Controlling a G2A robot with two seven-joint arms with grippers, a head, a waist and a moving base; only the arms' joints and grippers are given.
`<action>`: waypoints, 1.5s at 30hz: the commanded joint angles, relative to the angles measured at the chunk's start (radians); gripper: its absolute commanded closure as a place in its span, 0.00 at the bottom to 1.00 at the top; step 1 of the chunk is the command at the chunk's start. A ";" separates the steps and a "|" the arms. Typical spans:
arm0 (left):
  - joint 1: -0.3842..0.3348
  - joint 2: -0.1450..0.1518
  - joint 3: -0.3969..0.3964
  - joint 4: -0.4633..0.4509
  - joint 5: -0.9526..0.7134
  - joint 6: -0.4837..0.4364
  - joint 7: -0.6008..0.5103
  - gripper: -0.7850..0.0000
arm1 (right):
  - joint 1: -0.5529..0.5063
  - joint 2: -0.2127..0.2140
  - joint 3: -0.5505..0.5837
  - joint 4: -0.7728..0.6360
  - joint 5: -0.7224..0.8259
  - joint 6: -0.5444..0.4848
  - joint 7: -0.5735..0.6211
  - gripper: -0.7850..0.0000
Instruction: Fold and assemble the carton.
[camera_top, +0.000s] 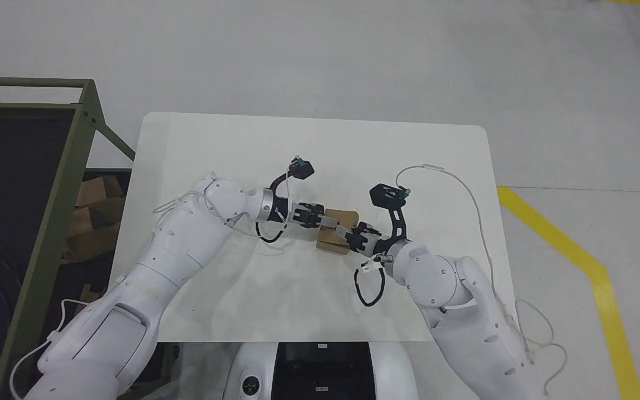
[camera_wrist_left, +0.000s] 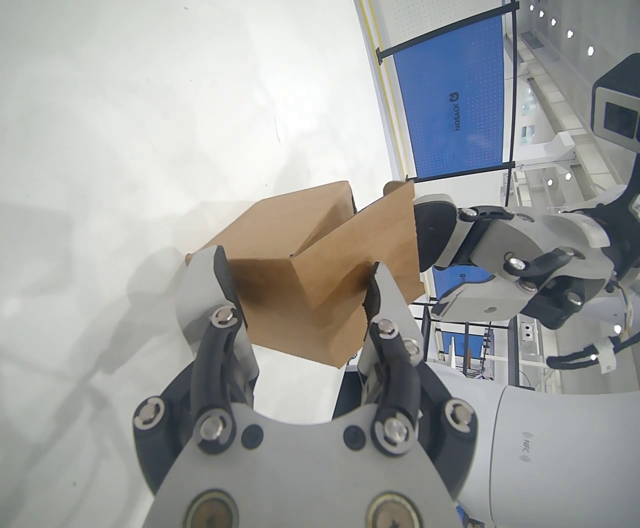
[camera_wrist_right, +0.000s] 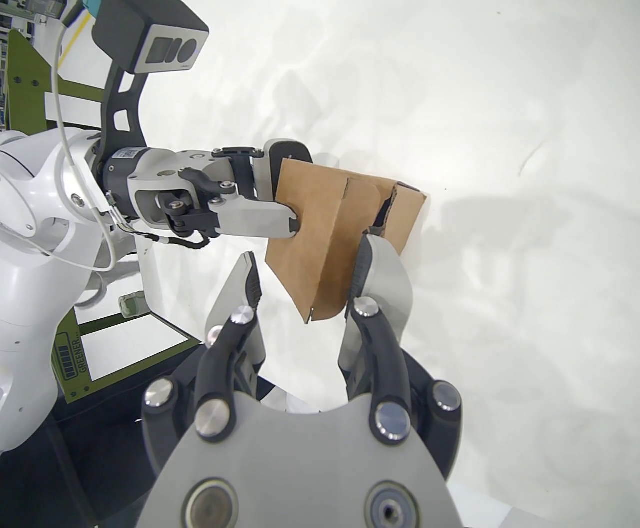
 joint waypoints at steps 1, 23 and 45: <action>0.000 0.000 0.001 0.001 0.001 0.002 0.000 0.36 | 0.001 0.000 -0.001 0.002 0.002 0.000 0.001 0.57; 0.000 -0.003 0.006 0.004 0.013 0.010 0.009 0.36 | -0.052 0.015 0.056 -0.045 0.028 -0.021 -0.019 0.57; 0.000 -0.004 0.004 0.001 0.017 0.005 0.012 0.37 | 0.023 0.013 0.011 0.038 0.074 -0.027 0.010 0.57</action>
